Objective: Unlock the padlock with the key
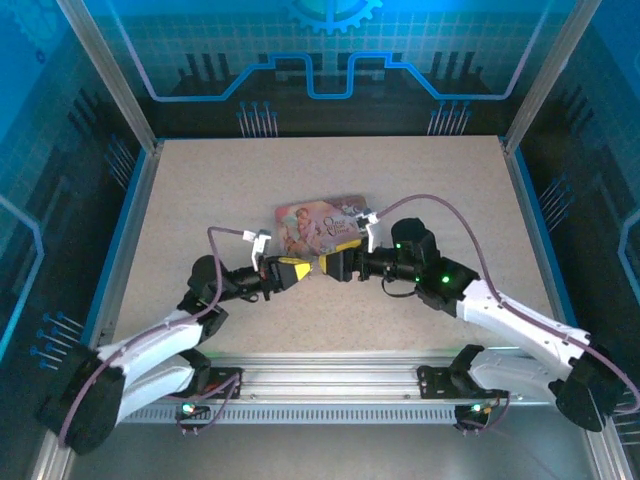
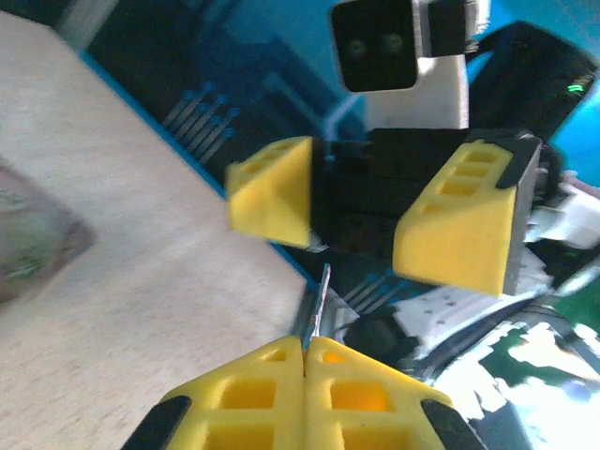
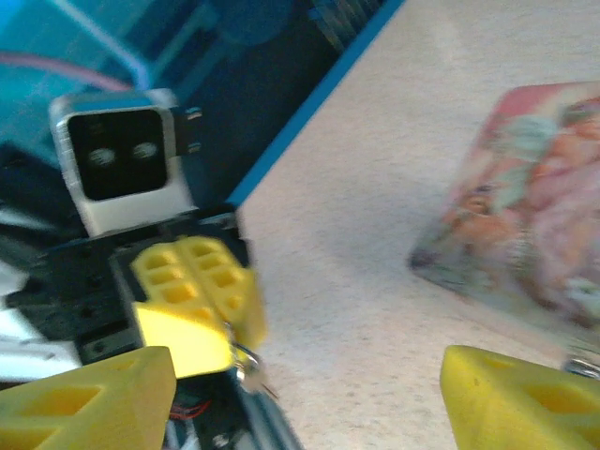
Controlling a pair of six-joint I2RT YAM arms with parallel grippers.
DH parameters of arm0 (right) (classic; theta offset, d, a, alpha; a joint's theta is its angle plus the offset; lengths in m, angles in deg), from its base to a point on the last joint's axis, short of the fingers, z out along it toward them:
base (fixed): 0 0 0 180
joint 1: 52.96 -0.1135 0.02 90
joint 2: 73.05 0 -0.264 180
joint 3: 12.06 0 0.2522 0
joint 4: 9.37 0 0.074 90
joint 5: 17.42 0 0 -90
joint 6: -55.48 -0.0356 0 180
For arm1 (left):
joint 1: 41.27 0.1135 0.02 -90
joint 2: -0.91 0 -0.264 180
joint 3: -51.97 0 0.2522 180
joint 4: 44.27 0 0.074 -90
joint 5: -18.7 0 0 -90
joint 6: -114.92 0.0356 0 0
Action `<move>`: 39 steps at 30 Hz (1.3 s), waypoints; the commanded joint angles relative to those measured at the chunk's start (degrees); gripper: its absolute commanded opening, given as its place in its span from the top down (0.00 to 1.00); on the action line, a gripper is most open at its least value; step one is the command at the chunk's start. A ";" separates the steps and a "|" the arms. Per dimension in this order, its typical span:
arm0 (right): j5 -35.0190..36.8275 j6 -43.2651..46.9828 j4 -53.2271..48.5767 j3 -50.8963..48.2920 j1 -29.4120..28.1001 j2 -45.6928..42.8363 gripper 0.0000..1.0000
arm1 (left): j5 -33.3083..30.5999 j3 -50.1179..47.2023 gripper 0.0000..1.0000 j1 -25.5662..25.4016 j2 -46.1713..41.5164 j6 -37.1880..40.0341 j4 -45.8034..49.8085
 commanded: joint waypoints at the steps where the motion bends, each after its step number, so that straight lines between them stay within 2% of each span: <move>1: 15.72 -0.57 -12.75 0.80 -1.43 -0.11 0.24 | -10.17 1.94 1.00 0.31 -8.50 12.52 28.09; 5: 32.47 -2.38 -18.74 1.76 -7.94 6.19 0.26 | -16.45 3.50 1.00 0.33 -16.61 17.61 43.19; 7: 36.62 -4.59 -18.25 2.22 -10.28 11.06 0.27 | -17.28 3.56 1.00 0.31 -18.74 18.20 46.48; 10: 39.21 -6.07 -14.49 2.58 -12.28 17.56 0.30 | -17.24 3.13 1.00 0.31 -19.76 18.17 48.16; 15: 42.14 -7.75 -11.92 5.10 -13.00 26.51 0.36 | -17.13 2.53 1.00 0.31 -20.47 18.21 49.61; 22: 44.46 -8.47 -5.86 6.15 -13.08 33.44 0.43 | -17.11 1.70 1.00 0.35 -21.71 18.99 50.96; 35: 44.65 -10.25 -4.34 12.19 -12.69 41.30 0.45 | -17.55 2.07 1.00 0.31 -21.58 21.68 52.25; 39: 44.42 -11.17 -4.78 13.27 -11.70 43.07 0.54 | -17.50 2.12 1.00 0.34 -21.67 21.87 52.56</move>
